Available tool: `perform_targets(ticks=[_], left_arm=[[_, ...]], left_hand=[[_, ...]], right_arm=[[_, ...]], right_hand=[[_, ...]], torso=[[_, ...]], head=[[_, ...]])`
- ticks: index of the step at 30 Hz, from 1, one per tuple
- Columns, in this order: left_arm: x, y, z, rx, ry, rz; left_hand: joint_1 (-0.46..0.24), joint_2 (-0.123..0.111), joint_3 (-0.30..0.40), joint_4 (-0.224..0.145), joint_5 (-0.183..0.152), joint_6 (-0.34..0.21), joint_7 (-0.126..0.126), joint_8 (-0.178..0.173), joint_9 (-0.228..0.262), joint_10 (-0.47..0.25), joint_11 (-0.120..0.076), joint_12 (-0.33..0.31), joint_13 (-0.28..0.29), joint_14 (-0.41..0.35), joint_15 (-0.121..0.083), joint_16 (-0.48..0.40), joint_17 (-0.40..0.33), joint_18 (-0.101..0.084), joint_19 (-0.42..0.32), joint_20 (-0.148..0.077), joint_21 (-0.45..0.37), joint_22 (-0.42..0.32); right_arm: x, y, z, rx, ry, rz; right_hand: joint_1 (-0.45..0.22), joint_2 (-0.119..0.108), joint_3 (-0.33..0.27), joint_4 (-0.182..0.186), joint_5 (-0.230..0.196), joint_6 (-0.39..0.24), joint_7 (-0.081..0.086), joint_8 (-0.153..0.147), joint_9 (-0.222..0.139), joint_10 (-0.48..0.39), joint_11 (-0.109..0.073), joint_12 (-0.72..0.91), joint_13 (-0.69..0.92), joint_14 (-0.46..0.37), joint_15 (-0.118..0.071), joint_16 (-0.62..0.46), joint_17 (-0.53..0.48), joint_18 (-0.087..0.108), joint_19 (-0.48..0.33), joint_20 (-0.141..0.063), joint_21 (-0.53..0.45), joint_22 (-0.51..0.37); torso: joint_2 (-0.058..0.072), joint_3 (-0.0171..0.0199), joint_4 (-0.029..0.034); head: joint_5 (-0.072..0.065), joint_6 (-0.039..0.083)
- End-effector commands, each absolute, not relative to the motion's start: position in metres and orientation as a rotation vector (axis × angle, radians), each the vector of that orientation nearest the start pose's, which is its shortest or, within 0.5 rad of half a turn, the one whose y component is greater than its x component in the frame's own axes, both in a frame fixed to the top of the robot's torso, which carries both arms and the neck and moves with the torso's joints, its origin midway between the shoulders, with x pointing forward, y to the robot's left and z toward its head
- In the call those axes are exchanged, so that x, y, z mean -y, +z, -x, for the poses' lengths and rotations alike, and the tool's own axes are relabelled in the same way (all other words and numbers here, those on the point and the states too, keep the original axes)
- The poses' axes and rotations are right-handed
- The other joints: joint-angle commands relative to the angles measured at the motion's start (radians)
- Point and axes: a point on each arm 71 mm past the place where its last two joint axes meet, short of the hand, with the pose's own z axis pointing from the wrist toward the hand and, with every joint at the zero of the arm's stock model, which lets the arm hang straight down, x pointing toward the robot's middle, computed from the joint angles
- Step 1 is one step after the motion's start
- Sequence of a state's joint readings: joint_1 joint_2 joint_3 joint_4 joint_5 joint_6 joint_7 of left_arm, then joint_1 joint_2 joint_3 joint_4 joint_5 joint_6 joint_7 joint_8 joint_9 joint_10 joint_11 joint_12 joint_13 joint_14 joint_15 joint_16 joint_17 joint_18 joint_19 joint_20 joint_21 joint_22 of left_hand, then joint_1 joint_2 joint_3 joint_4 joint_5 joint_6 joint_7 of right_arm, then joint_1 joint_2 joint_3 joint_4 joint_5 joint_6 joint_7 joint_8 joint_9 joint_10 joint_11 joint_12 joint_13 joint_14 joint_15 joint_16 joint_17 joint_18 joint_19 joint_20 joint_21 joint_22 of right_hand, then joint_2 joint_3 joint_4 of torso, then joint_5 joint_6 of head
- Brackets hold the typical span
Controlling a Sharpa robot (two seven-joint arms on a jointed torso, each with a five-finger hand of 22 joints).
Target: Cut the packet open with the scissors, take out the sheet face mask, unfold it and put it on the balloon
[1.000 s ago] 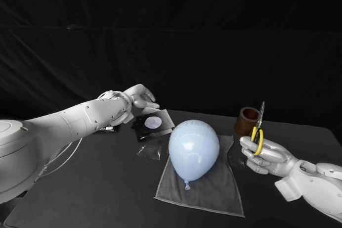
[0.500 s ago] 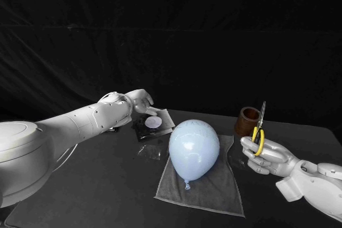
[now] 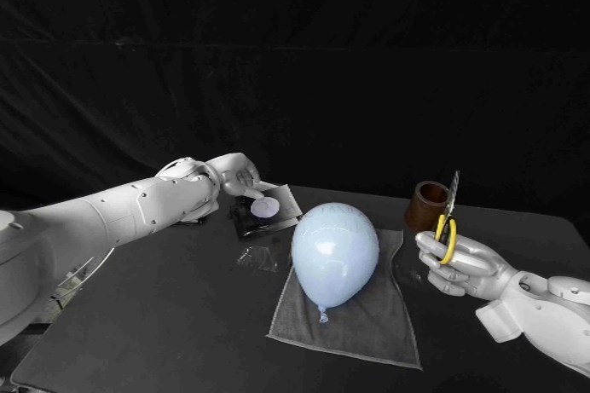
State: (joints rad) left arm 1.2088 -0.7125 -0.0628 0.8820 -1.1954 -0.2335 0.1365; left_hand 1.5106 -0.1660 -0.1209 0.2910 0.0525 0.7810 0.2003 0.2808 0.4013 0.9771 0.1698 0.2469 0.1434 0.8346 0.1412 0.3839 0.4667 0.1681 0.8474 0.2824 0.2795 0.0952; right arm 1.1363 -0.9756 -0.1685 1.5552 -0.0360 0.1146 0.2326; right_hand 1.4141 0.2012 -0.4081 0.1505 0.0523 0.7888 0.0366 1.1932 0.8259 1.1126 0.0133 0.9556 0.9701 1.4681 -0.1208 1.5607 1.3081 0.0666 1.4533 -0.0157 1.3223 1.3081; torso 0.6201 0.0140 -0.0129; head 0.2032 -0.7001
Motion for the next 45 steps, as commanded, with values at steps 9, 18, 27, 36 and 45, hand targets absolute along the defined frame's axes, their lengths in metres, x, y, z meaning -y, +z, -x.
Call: perform_targets(ticks=[9, 18, 27, 36, 45], left_arm=[[-0.331, -0.229, -0.544, -1.585, -0.515, 0.094], [-0.318, -0.25, -0.534, -1.571, -0.498, 0.027], [-0.308, -0.256, -0.53, -1.597, -0.478, -0.004], [-0.304, -0.265, -0.53, -1.679, -0.434, -0.008], [-0.303, -0.273, -0.535, -1.718, -0.401, -0.004]], left_hand=[[0.017, -0.076, -0.029, 0.008, 0.001, -0.115, -0.066, -0.044, -0.04, -0.161, 0.031, -0.076, -0.066, -0.253, 0.054, -0.165, -0.134, -0.103, -0.396, 0.01, -0.169, -0.048], [0.006, -0.142, -0.103, 0.012, 0.002, -0.319, -0.032, -0.136, -0.141, -0.558, -0.038, -0.214, -0.106, -0.585, -0.003, -0.325, -0.309, -0.11, -0.668, 0.01, -0.255, -0.071], [-0.064, -0.148, -0.107, 0.012, 0.002, -0.401, -0.021, -0.171, -0.176, -0.699, -0.03, -0.218, -0.113, -0.647, -0.007, -0.35, -0.34, -0.103, -0.684, 0.002, -0.255, -0.07], [-0.066, -0.148, -0.107, 0.011, 0.001, -0.409, -0.019, -0.174, -0.18, -0.713, -0.027, -0.218, -0.113, -0.652, -0.006, -0.351, -0.343, -0.1, -0.685, 0.0, -0.254, -0.069], [-0.069, -0.148, -0.108, 0.012, 0.001, -0.413, -0.016, -0.175, -0.182, -0.717, -0.025, -0.217, -0.113, -0.653, -0.005, -0.352, -0.344, -0.099, -0.687, -0.001, -0.254, -0.069]], right_arm=[[0.244, -0.256, -0.432, -1.917, 1.641, -1.162], [0.246, -0.256, -0.433, -1.915, 1.633, -1.162], [0.246, -0.256, -0.433, -1.917, 1.629, -1.157], [0.246, -0.256, -0.433, -1.916, 1.627, -1.155], [0.246, -0.256, -0.433, -1.919, 1.629, -1.152]], right_hand=[[0.0, 0.013, -0.006, 0.0, -0.002, 0.154, -0.052, 0.134, 0.238, 0.445, -0.09, 0.605, 0.581, 0.099, -0.008, 0.005, 0.245, -0.005, 0.006, 0.0, 0.002, 0.06], [-0.001, 0.015, -0.007, 0.0, -0.002, 0.154, -0.053, 0.134, 0.239, 0.444, -0.09, 0.603, 0.579, 0.099, -0.008, 0.005, 0.244, -0.005, 0.006, 0.0, 0.002, 0.059], [-0.003, 0.017, -0.008, 0.001, -0.002, 0.153, -0.053, 0.133, 0.238, 0.444, -0.091, 0.603, 0.579, 0.099, -0.008, 0.005, 0.244, -0.005, 0.005, 0.0, 0.001, 0.058], [-0.004, 0.019, -0.009, 0.002, -0.002, 0.152, -0.053, 0.132, 0.238, 0.442, -0.091, 0.602, 0.577, 0.098, -0.008, 0.005, 0.243, -0.005, 0.004, 0.0, 0.0, 0.058], [-0.004, 0.019, -0.009, 0.002, -0.002, 0.152, -0.053, 0.132, 0.238, 0.442, -0.091, 0.602, 0.577, 0.098, -0.008, 0.005, 0.243, -0.005, 0.004, 0.0, 0.0, 0.058]], torso=[[0.002, -0.0024, -0.0007], [0.003, -0.0015, -0.0035], [0.002, -0.0001, -0.0017], [0.004, -0.0009, -0.002], [0.003, -0.0019, -0.0033]], head=[[-0.004, 0.005], [-0.002, 0.002], [-0.001, -0.006], [-0.004, -0.006], [-0.005, -0.007]])
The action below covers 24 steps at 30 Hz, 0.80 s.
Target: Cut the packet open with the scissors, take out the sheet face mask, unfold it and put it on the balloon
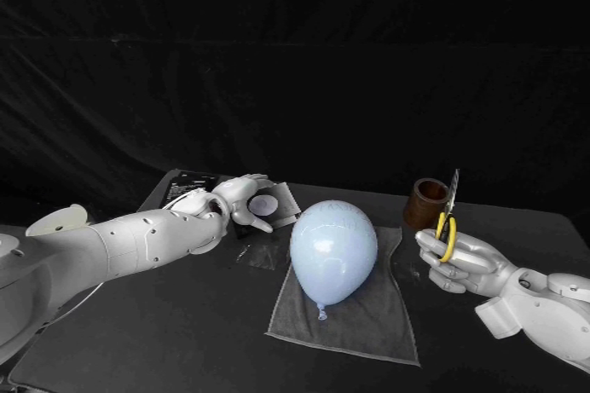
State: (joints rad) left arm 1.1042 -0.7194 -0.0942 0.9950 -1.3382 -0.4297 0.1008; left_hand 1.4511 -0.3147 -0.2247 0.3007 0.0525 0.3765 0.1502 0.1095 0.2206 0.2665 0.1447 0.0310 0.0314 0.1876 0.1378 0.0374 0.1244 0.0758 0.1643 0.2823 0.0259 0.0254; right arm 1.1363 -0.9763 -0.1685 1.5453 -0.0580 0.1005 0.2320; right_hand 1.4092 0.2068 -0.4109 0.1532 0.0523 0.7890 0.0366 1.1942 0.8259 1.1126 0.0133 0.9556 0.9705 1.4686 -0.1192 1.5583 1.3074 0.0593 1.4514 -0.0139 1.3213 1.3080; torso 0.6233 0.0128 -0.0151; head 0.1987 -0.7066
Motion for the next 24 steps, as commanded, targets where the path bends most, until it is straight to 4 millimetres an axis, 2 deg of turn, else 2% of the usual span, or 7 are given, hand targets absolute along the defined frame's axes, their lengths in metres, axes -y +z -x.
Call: perform_targets(ticks=[1, 14, 18, 22, 24], left_arm=[[-0.3025, -0.2735, -0.5354, -1.721, -0.399, -0.003], [-0.302, -0.2795, -0.5388, -1.763, -0.379, 0.015], [-0.3022, -0.281, -0.5395, -1.778, -0.38, 0.027], [-0.3009, -0.2824, -0.5399, -1.794, -0.382, 0.034], [-0.3005, -0.2831, -0.5401, -1.802, -0.381, 0.037]], left_hand=[[-0.009, 0.001, -0.004, 0.002, 0.001, -0.009, 0.034, -0.004, -0.001, -0.006, 0.0, -0.002, -0.001, -0.006, -0.001, -0.005, -0.001, -0.007, -0.004, 0.0, 0.0, 0.001], [-0.005, 0.002, -0.001, 0.002, 0.003, -0.004, 0.042, -0.002, 0.002, 0.003, 0.01, 0.001, 0.001, 0.011, 0.006, -0.001, 0.008, -0.002, 0.019, -0.002, 0.005, 0.005], [0.01, 0.004, 0.019, 0.002, 0.005, 0.009, 0.052, 0.003, 0.007, 0.025, 0.02, 0.006, 0.005, 0.052, 0.018, 0.011, 0.028, 0.011, 0.058, -0.007, 0.017, 0.013], [0.018, 0.006, 0.039, 0.002, 0.006, 0.016, 0.056, 0.006, 0.011, 0.041, 0.025, 0.009, 0.007, 0.082, 0.023, 0.02, 0.042, 0.019, 0.072, -0.008, 0.023, 0.016], [0.027, 0.007, 0.049, 0.002, 0.007, 0.017, 0.059, 0.007, 0.011, 0.05, 0.029, 0.011, 0.007, 0.107, 0.026, 0.029, 0.05, 0.029, 0.085, -0.009, 0.029, 0.019]], right_arm=[[0.2457, -0.2562, -0.4328, -1.919, 1.629, -1.152], [0.2453, -0.2561, -0.4327, -1.921, 1.629, -1.148], [0.2455, -0.2562, -0.4326, -1.921, 1.627, -1.147], [0.2454, -0.2562, -0.4326, -1.922, 1.627, -1.146], [0.2453, -0.2562, -0.4326, -1.922, 1.627, -1.145]], right_hand=[[0.001, 0.013, -0.006, -0.001, -0.002, 0.151, -0.053, 0.131, 0.238, 0.442, -0.091, 0.602, 0.577, 0.098, -0.01, 0.007, 0.243, 0.003, 0.006, -0.002, 0.001, 0.058], [0.0, 0.015, -0.007, 0.0, -0.003, 0.152, -0.054, 0.131, 0.239, 0.443, -0.091, 0.603, 0.578, 0.098, -0.01, 0.007, 0.243, 0.003, 0.006, -0.002, 0.0, 0.057], [0.0, 0.017, -0.007, 0.0, -0.002, 0.154, -0.054, 0.132, 0.24, 0.444, -0.091, 0.603, 0.579, 0.098, -0.01, 0.007, 0.243, 0.003, 0.006, -0.003, 0.0, 0.057], [0.0, 0.017, -0.007, 0.0, -0.002, 0.154, -0.054, 0.132, 0.24, 0.444, -0.091, 0.603, 0.579, 0.098, -0.01, 0.007, 0.243, 0.003, 0.006, -0.003, 0.0, 0.057], [0.0, 0.017, -0.007, 0.0, -0.002, 0.154, -0.054, 0.132, 0.24, 0.444, -0.091, 0.603, 0.579, 0.098, -0.01, 0.007, 0.243, 0.003, 0.006, -0.003, 0.0, 0.057]], torso=[[0.0, -0.0006, -0.0007], [0.0, 0.0005, -0.0008], [0.0, 0.0, -0.0006], [0.0, 0.0, 0.0], [0.0, -0.0002, -0.0001]], head=[[-0.002, -0.001], [-0.005, -0.002], [-0.006, -0.003], [-0.006, -0.005], [-0.006, -0.005]])
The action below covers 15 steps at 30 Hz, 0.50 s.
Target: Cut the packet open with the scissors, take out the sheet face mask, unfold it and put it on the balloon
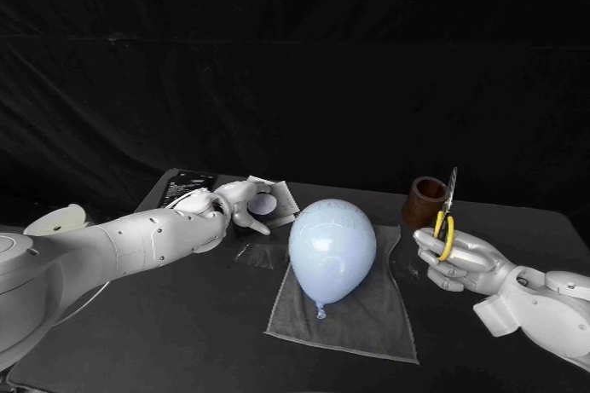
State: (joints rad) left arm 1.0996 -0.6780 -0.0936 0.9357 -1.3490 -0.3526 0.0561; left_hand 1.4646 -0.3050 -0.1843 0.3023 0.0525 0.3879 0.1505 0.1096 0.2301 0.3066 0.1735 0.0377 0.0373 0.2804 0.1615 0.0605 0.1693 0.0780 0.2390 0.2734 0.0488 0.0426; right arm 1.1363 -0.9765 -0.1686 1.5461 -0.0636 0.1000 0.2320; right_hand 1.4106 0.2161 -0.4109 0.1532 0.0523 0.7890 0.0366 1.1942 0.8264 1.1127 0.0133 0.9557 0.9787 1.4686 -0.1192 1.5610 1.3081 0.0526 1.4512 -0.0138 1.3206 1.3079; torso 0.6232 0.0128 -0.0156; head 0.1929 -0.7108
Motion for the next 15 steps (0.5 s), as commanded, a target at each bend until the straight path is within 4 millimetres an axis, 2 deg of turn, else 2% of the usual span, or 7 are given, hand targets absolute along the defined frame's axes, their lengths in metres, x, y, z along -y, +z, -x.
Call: perform_targets(ticks=[1, 7, 15], left_arm=[[-0.3003, -0.2835, -0.5402, -1.806, -0.379, 0.04], [-0.3015, -0.2852, -0.5422, -1.819, -0.358, 0.06], [-0.3041, -0.2857, -0.5439, -1.82, -0.353, 0.09]], left_hand=[[0.015, -0.002, 0.012, 0.001, 0.007, 0.005, 0.06, 0.007, 0.001, 0.011, 0.001, 0.004, 0.002, 0.018, 0.003, 0.007, 0.007, 0.028, 0.013, 0.0, 0.007, 0.002], [0.026, -0.001, 0.028, 0.001, 0.008, -0.009, 0.064, 0.003, -0.006, 0.016, 0.009, 0.003, 0.001, 0.041, 0.014, 0.013, 0.014, 0.039, 0.034, 0.008, 0.015, 0.006], [0.037, 0.003, 0.04, 0.001, 0.008, -0.007, 0.069, 0.004, -0.004, 0.031, 0.014, 0.003, 0.002, 0.06, 0.018, 0.018, 0.019, 0.047, 0.047, 0.012, 0.02, 0.008]], right_arm=[[0.2453, -0.2562, -0.4326, -1.923, 1.627, -1.145], [0.2452, -0.2561, -0.4324, -1.923, 1.627, -1.144], [0.2452, -0.256, -0.4319, -1.925, 1.626, -1.14]], right_hand=[[-0.002, 0.008, -0.007, 0.0, -0.002, 0.154, -0.054, 0.132, 0.24, 0.444, -0.091, 0.603, 0.571, 0.098, -0.01, 0.004, 0.242, 0.01, 0.006, -0.003, 0.001, 0.058], [-0.002, 0.009, -0.007, 0.0, -0.002, 0.158, -0.054, 0.133, 0.243, 0.445, -0.092, 0.604, 0.572, 0.098, -0.011, 0.004, 0.242, 0.009, 0.006, -0.003, 0.001, 0.058], [-0.002, 0.01, -0.007, 0.0, -0.002, 0.16, -0.055, 0.134, 0.245, 0.445, -0.092, 0.604, 0.572, 0.097, -0.011, 0.004, 0.241, 0.01, 0.006, -0.003, 0.001, 0.058]], torso=[[0.0, -0.0002, 0.0002], [0.0, -0.0001, -0.0006], [0.0, 0.0001, 0.0002]], head=[[0.0, -0.001], [0.0, -0.003], [-0.003, -0.004]])
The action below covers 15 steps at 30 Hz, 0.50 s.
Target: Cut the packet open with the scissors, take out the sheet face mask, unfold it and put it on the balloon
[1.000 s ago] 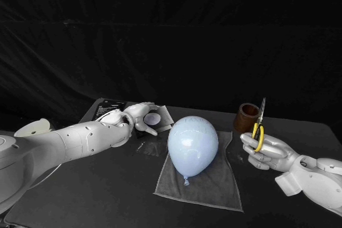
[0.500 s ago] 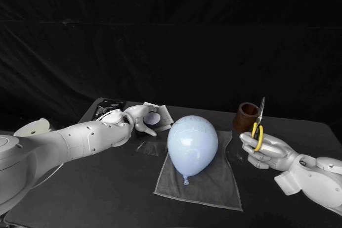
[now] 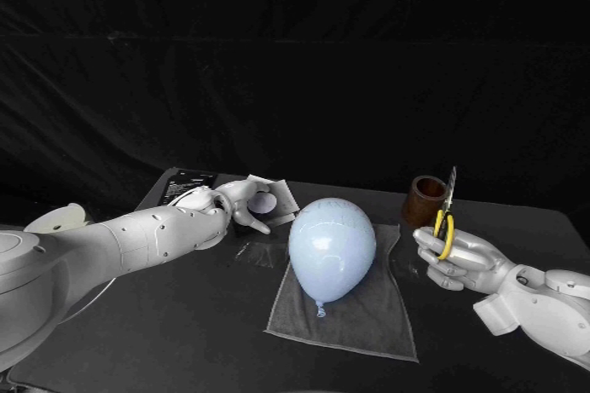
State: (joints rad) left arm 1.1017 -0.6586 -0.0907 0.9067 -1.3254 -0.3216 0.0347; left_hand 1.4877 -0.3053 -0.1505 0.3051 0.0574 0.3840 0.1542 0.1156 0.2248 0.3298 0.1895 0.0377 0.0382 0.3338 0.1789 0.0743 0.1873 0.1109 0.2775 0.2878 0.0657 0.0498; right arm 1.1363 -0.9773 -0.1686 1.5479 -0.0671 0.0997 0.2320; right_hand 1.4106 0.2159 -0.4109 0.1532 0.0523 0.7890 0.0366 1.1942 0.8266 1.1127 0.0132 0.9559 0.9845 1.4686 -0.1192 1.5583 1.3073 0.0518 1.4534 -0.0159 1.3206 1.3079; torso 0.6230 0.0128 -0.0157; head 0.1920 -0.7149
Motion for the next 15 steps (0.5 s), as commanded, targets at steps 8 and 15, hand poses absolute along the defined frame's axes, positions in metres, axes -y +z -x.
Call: perform_targets(ticks=[8, 15], left_arm=[[-0.303, -0.281, -0.542, -1.777, -0.405, 0.098], [-0.303, -0.274, -0.541, -1.704, -0.448, 0.117]], left_hand=[[0.01, 0.004, -0.011, -0.002, 0.002, 0.054, 0.048, 0.023, 0.028, 0.076, -0.01, 0.015, 0.008, 0.042, -0.009, 0.012, 0.012, 0.019, 0.011, 0.002, 0.005, 0.0], [0.007, 0.004, -0.013, -0.002, 0.001, 0.069, 0.044, 0.03, 0.033, 0.116, -0.007, 0.02, 0.011, 0.055, -0.01, 0.014, 0.013, 0.018, 0.011, 0.003, 0.005, -0.001]], right_arm=[[0.246, -0.256, -0.432, -1.925, 1.622, -1.137], [0.246, -0.256, -0.432, -1.924, 1.621, -1.137]], right_hand=[[-0.002, 0.011, -0.007, 0.0, -0.002, 0.16, -0.055, 0.134, 0.244, 0.445, -0.092, 0.604, 0.567, 0.098, -0.011, 0.007, 0.242, 0.01, 0.004, -0.001, 0.001, 0.058], [-0.002, 0.011, -0.007, 0.0, -0.002, 0.16, -0.055, 0.134, 0.244, 0.445, -0.092, 0.604, 0.567, 0.098, -0.011, 0.007, 0.242, 0.01, 0.004, -0.001, 0.001, 0.058]], torso=[[-0.001, 0.0002, 0.0014], [0.0, -0.0004, 0.0011]], head=[[-0.006, -0.002], [-0.006, -0.001]])
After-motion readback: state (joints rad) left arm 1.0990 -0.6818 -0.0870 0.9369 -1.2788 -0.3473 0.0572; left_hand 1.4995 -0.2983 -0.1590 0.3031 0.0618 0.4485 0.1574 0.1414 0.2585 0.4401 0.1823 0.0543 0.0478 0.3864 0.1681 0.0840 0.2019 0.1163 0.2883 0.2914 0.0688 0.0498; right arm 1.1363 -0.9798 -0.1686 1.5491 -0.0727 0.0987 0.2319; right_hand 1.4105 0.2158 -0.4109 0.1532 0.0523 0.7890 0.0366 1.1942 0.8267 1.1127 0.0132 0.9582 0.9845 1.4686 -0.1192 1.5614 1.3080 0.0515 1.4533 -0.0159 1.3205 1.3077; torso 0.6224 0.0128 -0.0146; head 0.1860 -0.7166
